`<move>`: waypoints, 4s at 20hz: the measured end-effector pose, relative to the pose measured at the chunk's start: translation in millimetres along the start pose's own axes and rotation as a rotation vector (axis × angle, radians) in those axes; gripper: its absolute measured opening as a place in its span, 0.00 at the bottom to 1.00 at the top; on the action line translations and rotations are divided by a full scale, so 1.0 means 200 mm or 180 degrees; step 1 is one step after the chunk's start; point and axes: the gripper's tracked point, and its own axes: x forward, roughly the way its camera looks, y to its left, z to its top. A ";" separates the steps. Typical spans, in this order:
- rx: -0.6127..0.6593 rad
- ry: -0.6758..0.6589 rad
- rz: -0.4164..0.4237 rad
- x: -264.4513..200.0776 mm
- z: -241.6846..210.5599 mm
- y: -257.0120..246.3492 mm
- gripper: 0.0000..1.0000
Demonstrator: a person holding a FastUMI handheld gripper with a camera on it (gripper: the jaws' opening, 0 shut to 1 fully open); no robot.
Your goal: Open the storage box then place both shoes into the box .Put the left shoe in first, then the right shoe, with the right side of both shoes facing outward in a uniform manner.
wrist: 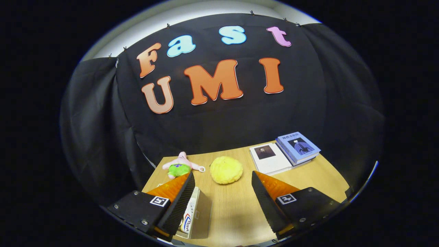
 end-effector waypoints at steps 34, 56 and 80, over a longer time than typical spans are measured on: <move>-0.0255 -0.0700 -0.0497 -0.35 0.61 -1.11 0.99; -0.0203 -0.0777 -0.0551 -0.38 0.60 -1.13 0.99; -0.0132 -0.0961 -0.0874 -0.51 0.64 -1.33 0.99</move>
